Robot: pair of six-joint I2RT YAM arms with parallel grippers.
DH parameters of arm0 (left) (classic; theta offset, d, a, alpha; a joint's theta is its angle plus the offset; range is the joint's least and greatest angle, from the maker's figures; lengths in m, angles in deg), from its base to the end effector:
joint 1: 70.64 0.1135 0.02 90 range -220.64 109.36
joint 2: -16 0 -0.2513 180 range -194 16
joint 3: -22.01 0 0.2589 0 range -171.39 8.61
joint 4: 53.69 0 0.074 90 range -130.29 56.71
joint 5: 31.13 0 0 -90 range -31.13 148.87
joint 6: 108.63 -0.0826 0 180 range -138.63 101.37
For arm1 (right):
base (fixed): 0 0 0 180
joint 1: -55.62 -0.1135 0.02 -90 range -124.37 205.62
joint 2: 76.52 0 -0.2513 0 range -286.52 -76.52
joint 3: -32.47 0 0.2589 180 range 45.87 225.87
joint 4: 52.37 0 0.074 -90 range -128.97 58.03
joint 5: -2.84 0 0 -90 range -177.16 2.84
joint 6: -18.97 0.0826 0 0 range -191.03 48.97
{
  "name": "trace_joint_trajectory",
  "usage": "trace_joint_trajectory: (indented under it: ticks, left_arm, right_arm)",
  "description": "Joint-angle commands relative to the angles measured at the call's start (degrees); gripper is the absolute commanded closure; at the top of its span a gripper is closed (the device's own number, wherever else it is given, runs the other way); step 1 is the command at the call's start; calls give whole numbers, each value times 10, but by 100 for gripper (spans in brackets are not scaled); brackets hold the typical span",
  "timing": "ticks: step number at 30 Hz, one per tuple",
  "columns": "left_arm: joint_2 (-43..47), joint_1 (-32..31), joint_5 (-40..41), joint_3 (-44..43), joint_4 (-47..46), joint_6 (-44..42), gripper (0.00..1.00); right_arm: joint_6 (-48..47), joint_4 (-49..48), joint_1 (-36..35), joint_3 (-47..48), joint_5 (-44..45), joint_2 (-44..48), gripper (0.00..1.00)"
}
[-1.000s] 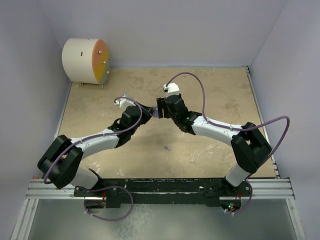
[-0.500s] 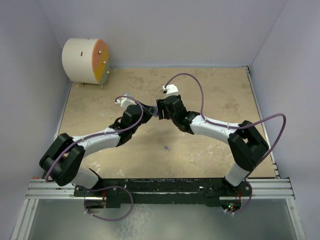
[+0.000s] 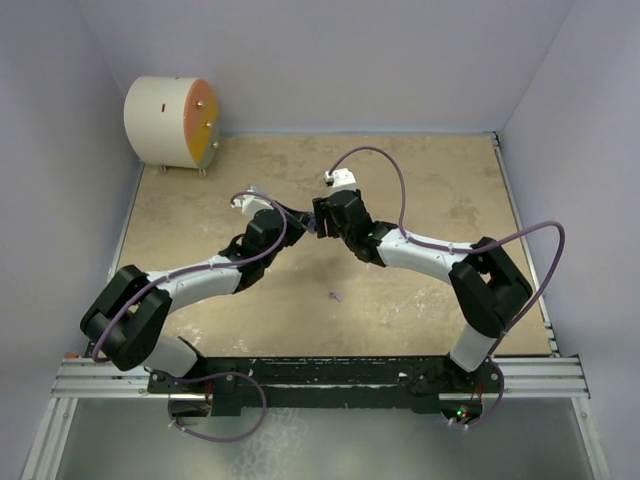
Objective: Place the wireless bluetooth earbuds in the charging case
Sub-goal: Open the charging case.
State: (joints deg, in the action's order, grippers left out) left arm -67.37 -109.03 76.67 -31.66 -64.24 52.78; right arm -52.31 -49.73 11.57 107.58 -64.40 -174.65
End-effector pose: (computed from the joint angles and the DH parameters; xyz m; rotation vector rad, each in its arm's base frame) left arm 0.2979 -0.2038 0.1848 -0.7845 1.8602 -0.9870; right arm 0.3307 0.2754 0.1960 -0.1894 1.9856 0.3082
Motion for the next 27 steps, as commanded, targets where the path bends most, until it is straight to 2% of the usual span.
trace_joint_trajectory:
  ticks: [1,10,27]
  left_arm:
    - [-3,-7,-29,-2,-78,31,100]
    - [-12,-10,-33,8,-120,45,100]
    - [-37,-13,-39,64,-270,99,100]
  right_arm:
    - [10,-44,-7,22,-47,12,29]
    - [20,-59,-8,27,-76,5,29]
    - [34,-84,-8,47,-105,-21,29]
